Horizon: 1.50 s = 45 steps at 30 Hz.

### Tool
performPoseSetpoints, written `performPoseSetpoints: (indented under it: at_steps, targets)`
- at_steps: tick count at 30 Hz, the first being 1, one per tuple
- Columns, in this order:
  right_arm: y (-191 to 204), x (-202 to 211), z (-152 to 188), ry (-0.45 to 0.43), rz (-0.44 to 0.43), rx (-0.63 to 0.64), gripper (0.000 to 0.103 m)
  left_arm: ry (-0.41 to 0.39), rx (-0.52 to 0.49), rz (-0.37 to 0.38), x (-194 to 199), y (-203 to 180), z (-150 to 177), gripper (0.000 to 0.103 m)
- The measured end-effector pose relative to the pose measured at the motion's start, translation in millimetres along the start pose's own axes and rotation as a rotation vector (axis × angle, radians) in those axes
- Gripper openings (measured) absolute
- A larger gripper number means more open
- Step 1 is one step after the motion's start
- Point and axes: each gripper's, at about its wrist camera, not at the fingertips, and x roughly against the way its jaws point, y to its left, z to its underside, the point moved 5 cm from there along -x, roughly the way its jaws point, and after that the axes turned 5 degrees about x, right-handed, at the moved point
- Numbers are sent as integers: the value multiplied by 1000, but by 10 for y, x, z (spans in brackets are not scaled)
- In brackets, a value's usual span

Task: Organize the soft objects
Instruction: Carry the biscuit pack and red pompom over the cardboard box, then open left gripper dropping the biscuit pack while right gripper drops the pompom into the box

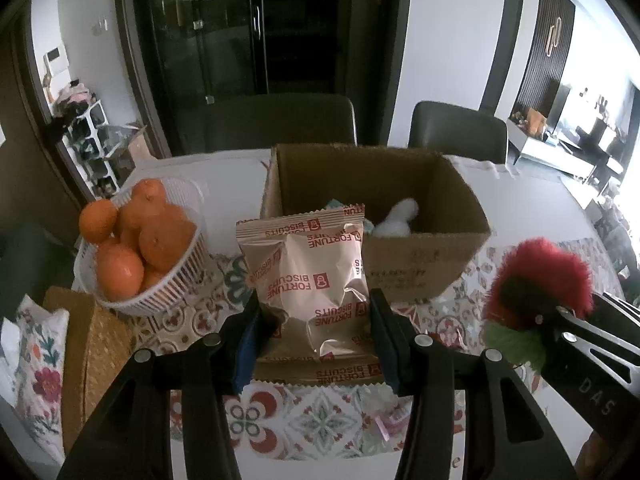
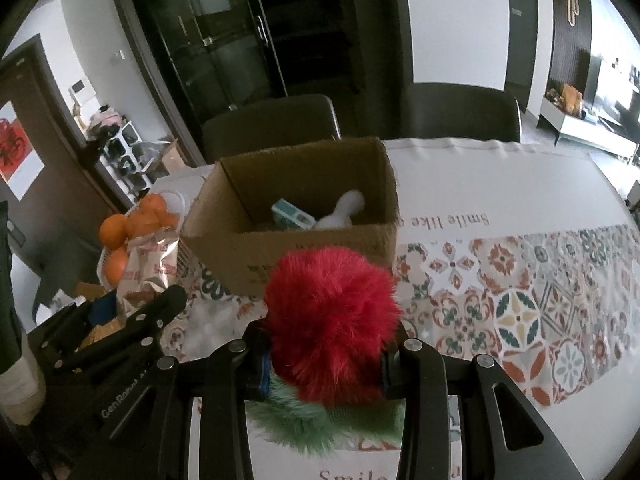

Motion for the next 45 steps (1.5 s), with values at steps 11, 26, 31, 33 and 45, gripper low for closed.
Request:
performPoseSetpoints:
  at_steps: [11,26,31,33,45]
  targets:
    - [95,26,-422,-47,-23,27,38,-32,-1,8,82,29,-412,49]
    - [182,-104,-1090,-75,-77,61,38,-16,-3,55,-2,8,-983,49]
    - [162,-267,-1244,-56,-85,79,38,48,-1,72,-246,-57,-1093,49]
    - [139,-345,-1297,-44,-82,87,38,66,-2,77,-335,-88,-1119,49]
    - [-8,-798,-1426,39,-93,82,38,157,-15,56,-797,-178,-1203,50]
